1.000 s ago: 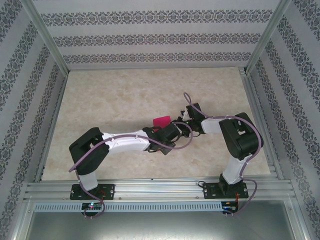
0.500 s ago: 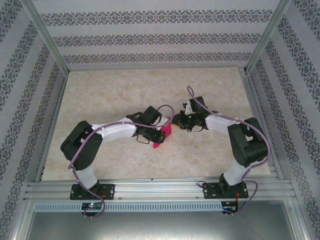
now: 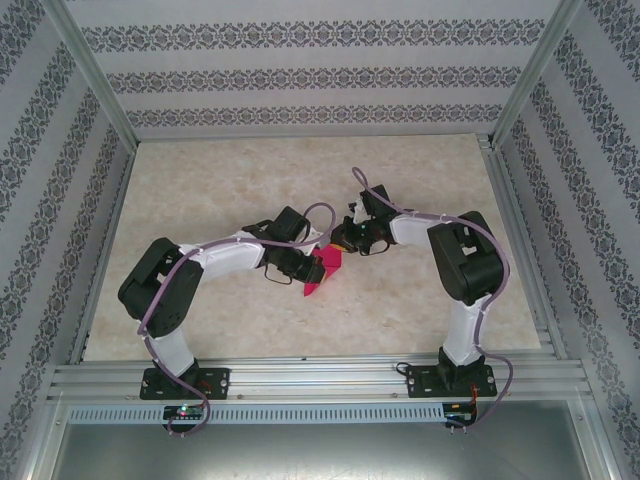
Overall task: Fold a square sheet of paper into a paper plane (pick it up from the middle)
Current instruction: Third fold the triangle at the center of the table.
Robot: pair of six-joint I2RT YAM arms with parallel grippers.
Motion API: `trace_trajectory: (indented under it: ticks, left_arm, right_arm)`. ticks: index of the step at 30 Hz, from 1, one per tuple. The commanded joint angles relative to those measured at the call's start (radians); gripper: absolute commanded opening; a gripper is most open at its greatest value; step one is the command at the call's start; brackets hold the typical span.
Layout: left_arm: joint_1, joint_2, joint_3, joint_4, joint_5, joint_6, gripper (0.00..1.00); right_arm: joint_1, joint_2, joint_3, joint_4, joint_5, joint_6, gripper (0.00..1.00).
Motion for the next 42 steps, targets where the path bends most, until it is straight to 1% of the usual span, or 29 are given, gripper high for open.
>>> trace_trajectory:
  ticks: [1, 7, 13, 22, 42]
  left_arm:
    - [0.023, 0.024, 0.007, 0.006, 0.035, -0.008, 0.05]
    - [0.054, 0.044, 0.015, -0.001, 0.04, -0.018, 0.08]
    - [0.069, 0.07, 0.034, -0.021, 0.024, -0.015, 0.1]
    - [0.075, 0.093, 0.031, -0.012, -0.021, -0.037, 0.12]
    - [0.076, 0.131, 0.049, -0.01, -0.035, -0.032, 0.15]
  right_arm:
    - [0.017, 0.041, 0.041, -0.101, 0.047, -0.075, 0.12]
    - [0.026, 0.066, 0.04, -0.137, 0.075, -0.115, 0.11]
    - [0.027, 0.072, 0.039, -0.138, 0.074, -0.122, 0.11]
    - [0.032, 0.068, 0.039, -0.138, 0.074, -0.118, 0.12]
    - [0.033, 0.069, 0.029, -0.142, 0.073, -0.118, 0.15]
